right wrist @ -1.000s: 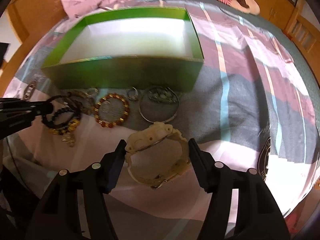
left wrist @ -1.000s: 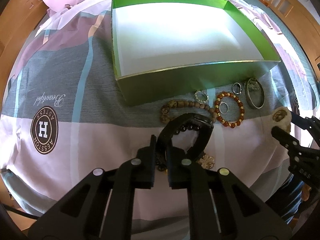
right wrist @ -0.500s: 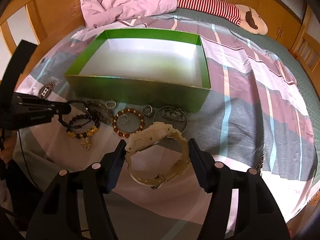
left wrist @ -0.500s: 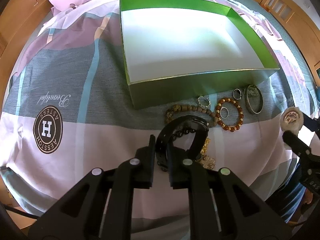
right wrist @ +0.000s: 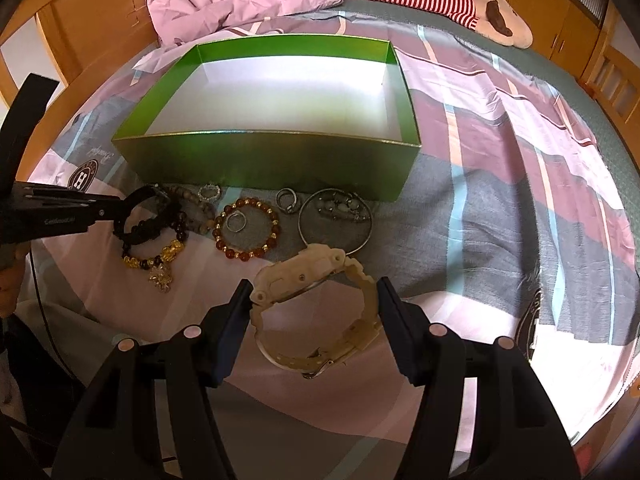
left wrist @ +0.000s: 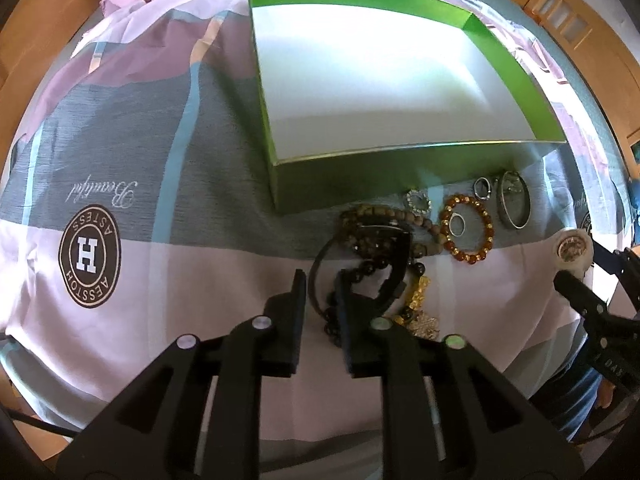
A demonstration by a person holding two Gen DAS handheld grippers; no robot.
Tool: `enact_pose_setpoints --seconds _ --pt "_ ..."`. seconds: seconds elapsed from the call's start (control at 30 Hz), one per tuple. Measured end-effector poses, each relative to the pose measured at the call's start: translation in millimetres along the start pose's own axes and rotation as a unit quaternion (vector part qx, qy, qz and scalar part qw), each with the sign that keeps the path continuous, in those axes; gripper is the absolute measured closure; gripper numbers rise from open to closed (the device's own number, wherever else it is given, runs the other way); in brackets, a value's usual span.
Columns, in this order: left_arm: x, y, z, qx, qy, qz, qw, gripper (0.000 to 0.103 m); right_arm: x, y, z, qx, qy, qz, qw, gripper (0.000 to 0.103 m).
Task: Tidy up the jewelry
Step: 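Carry the black watch with the left tool while the right tool carries the white watch, then release the black watch into the green box while the right tool releases the white watch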
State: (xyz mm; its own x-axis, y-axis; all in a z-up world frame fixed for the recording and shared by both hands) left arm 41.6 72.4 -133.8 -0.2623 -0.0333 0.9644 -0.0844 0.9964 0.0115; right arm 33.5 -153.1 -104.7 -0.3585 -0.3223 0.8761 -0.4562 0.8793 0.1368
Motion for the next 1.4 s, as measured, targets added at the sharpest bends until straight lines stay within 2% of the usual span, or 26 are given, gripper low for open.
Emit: enact_pose_setpoints --seconds 0.03,0.07,0.13,0.17,0.3,0.43,0.5,0.57,0.67,0.83,0.93,1.0,1.1,1.23,1.3,1.4 --pt "-1 2 -1 0.006 0.002 -0.001 1.0 0.064 -1 1 1 0.0 0.001 -0.001 1.0 0.041" --pt "-4 6 -1 0.014 0.005 -0.003 0.9999 0.054 -2 1 1 0.0 0.002 -0.002 1.0 0.041" --pt "-10 10 -2 0.024 0.014 0.002 0.9996 0.058 -4 1 2 -0.001 0.004 -0.004 1.0 0.041" --pt "-13 11 -2 0.031 0.018 0.008 0.9993 0.07 -5 2 2 -0.001 0.004 -0.004 1.0 0.041" --pt "-16 17 -4 0.056 0.023 0.027 0.9978 0.086 -4 3 3 0.0 0.003 -0.007 1.0 0.041" --pt "-21 13 -3 0.048 0.027 0.015 0.9984 0.089 -5 2 4 -0.001 0.004 -0.007 1.0 0.041" --pt "-27 6 -3 0.039 0.03 0.007 0.9988 0.098 -4 2 4 -0.001 0.003 -0.006 1.0 0.041" --pt "-25 0 -4 0.032 0.022 0.004 0.9992 0.1 -1 3 2 0.004 -0.002 -0.002 1.0 0.041" --pt "-3 -6 -6 0.034 -0.001 0.026 0.9991 0.1 10 7 -4 0.013 -0.018 -0.001 1.0 0.041" --pt "72 -23 -28 0.007 -0.084 0.096 0.9918 0.1 39 11 -41 0.026 -0.062 -0.011 0.998 0.041" --pt "96 -26 -54 0.004 -0.124 0.093 0.9879 0.1 42 10 -73 0.036 -0.086 0.0 0.996 0.041" --pt "91 -25 -77 0.015 -0.138 0.083 0.9869 0.1 36 9 -93 0.037 -0.101 -0.004 0.994 0.041" --pt "59 -12 -98 0.05 -0.119 0.093 0.9873 0.099 6 -1 -117 0.022 -0.096 0.0 0.995 0.041" --pt "16 2 -104 0.069 -0.085 0.06 0.9922 0.094 -38 -9 -123 0.004 -0.073 0.008 0.997 0.04" --pt "7 1 -102 0.075 -0.07 0.057 0.9931 0.082 -42 -11 -123 0.0 -0.07 0.012 0.998 0.036" --pt "16 -2 -97 0.066 -0.072 0.057 0.9936 0.076 -21 -11 -116 -0.011 -0.093 -0.013 0.996 0.031"
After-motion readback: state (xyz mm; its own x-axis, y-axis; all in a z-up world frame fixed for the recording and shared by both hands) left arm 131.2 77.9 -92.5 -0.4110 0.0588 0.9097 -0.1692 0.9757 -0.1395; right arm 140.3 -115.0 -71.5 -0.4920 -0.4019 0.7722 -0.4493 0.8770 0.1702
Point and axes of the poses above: each gripper's, at about its wrist camera, not at the fingertips, and x roughly against the way its jaws point, y to its left, z to its underside, the point moved 6 cm from there along -x, roughly the way its jaws point, and after that the axes turned 8 degrees about -z, right-handed, at the moved point
